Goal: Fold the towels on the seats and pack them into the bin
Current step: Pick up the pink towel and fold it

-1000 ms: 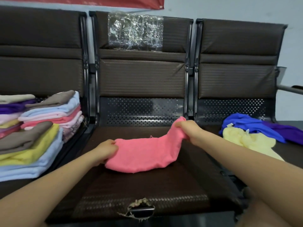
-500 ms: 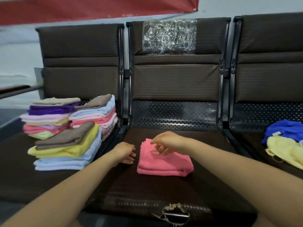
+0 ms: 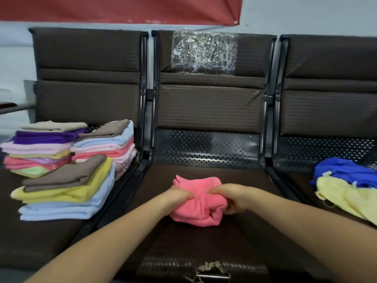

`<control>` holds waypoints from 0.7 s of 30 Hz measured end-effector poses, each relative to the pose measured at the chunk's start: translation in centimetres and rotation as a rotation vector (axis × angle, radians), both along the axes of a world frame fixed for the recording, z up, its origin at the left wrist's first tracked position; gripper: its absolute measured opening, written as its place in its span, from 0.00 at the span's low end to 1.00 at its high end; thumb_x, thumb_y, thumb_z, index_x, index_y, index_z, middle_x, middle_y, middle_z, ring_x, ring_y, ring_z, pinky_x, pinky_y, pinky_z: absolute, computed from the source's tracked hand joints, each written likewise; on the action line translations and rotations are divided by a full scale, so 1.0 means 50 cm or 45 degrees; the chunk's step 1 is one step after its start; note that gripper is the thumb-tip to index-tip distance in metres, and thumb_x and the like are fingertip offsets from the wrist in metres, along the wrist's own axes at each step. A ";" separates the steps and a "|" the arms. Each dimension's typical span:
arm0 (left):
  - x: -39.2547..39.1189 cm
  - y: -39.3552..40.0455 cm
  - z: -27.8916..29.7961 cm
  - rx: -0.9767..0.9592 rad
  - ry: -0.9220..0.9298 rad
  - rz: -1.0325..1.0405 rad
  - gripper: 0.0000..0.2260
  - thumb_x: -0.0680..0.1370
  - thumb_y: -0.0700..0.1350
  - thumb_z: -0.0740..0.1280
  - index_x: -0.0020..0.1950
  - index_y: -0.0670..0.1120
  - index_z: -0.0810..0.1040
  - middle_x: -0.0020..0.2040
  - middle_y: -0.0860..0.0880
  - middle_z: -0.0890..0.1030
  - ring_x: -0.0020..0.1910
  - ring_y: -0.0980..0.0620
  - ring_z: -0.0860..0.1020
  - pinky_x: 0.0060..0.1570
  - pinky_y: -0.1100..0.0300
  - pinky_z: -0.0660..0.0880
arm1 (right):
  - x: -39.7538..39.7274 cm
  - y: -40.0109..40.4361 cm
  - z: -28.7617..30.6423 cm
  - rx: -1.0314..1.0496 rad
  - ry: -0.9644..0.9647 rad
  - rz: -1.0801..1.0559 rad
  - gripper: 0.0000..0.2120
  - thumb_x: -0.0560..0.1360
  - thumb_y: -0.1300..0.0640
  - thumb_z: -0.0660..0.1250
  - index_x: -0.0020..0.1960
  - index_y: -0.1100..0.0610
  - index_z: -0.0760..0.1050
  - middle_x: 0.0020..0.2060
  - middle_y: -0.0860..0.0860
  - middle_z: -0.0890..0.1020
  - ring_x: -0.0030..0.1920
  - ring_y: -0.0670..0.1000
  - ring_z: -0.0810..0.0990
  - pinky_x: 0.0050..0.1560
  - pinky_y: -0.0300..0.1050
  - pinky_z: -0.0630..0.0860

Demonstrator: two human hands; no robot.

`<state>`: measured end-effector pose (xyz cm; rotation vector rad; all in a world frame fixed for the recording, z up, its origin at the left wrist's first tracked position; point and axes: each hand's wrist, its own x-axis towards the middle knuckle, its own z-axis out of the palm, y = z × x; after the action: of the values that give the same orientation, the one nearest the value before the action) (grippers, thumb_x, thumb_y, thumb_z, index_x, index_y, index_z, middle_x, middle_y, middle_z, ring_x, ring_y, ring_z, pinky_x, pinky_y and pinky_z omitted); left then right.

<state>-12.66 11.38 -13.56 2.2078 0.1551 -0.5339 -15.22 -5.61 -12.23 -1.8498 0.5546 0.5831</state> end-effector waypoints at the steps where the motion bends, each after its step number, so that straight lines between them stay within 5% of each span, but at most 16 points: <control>1: 0.002 -0.003 0.010 -0.037 0.014 0.026 0.28 0.77 0.49 0.68 0.73 0.41 0.64 0.68 0.42 0.72 0.65 0.45 0.73 0.65 0.53 0.69 | 0.007 0.015 0.003 0.007 -0.037 -0.029 0.11 0.76 0.51 0.66 0.54 0.55 0.73 0.47 0.55 0.79 0.43 0.51 0.78 0.38 0.43 0.75; 5: 0.008 0.033 0.071 -0.191 -0.083 0.192 0.18 0.79 0.45 0.65 0.66 0.38 0.72 0.61 0.40 0.77 0.60 0.45 0.76 0.59 0.55 0.73 | 0.030 0.078 0.028 0.003 -0.319 -0.079 0.07 0.75 0.57 0.66 0.49 0.60 0.76 0.42 0.58 0.81 0.37 0.52 0.81 0.33 0.40 0.76; 9: 0.037 0.169 0.158 -0.845 -0.140 0.364 0.14 0.78 0.43 0.66 0.61 0.37 0.77 0.44 0.43 0.80 0.38 0.49 0.79 0.34 0.62 0.76 | 0.072 0.180 0.088 0.414 -0.575 -0.143 0.08 0.79 0.62 0.61 0.44 0.64 0.76 0.36 0.60 0.79 0.34 0.52 0.78 0.31 0.40 0.75; 11: 0.056 0.240 0.214 -0.879 -0.280 0.418 0.19 0.73 0.48 0.70 0.59 0.39 0.78 0.45 0.42 0.82 0.42 0.47 0.81 0.41 0.58 0.79 | 0.097 0.238 0.129 0.516 -0.703 -0.157 0.09 0.79 0.64 0.61 0.46 0.67 0.77 0.35 0.58 0.78 0.37 0.53 0.77 0.36 0.42 0.76; 13: 0.071 0.332 0.269 -0.624 -0.482 0.489 0.23 0.68 0.52 0.73 0.57 0.39 0.80 0.50 0.43 0.82 0.49 0.45 0.80 0.51 0.53 0.78 | 0.123 0.321 0.169 0.584 -0.761 -0.088 0.10 0.77 0.64 0.64 0.55 0.70 0.76 0.38 0.57 0.80 0.38 0.52 0.78 0.37 0.42 0.77; 15: 0.081 0.413 0.308 -0.306 -0.739 0.592 0.15 0.72 0.48 0.71 0.54 0.41 0.81 0.50 0.44 0.81 0.49 0.46 0.78 0.49 0.56 0.74 | 0.143 0.406 0.197 0.668 -0.782 -0.011 0.13 0.76 0.64 0.66 0.59 0.68 0.75 0.41 0.57 0.81 0.38 0.51 0.80 0.36 0.42 0.78; 17: 0.084 0.488 0.313 0.043 -0.925 0.650 0.16 0.74 0.44 0.69 0.61 0.41 0.78 0.56 0.42 0.80 0.55 0.44 0.77 0.54 0.55 0.71 | 0.159 0.492 0.199 0.729 -0.729 0.072 0.16 0.75 0.61 0.68 0.61 0.65 0.74 0.46 0.58 0.81 0.44 0.54 0.81 0.43 0.46 0.80; 19: 0.082 0.546 0.271 0.427 -0.875 0.619 0.21 0.74 0.43 0.68 0.67 0.42 0.73 0.63 0.41 0.77 0.62 0.42 0.75 0.59 0.55 0.69 | 0.171 0.555 0.168 0.637 -0.625 0.194 0.15 0.73 0.57 0.69 0.58 0.60 0.74 0.49 0.55 0.80 0.49 0.54 0.80 0.50 0.47 0.80; 21: 0.083 0.592 0.197 0.734 -0.663 0.469 0.18 0.75 0.45 0.66 0.64 0.43 0.75 0.62 0.40 0.77 0.62 0.42 0.75 0.57 0.55 0.70 | 0.151 0.587 0.132 0.520 -0.414 0.364 0.04 0.77 0.59 0.64 0.51 0.57 0.71 0.41 0.53 0.77 0.39 0.51 0.78 0.36 0.40 0.79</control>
<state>-8.51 40.98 -3.69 2.7004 0.4705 0.3397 -7.67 23.75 -5.62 -1.5932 -0.0482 0.5219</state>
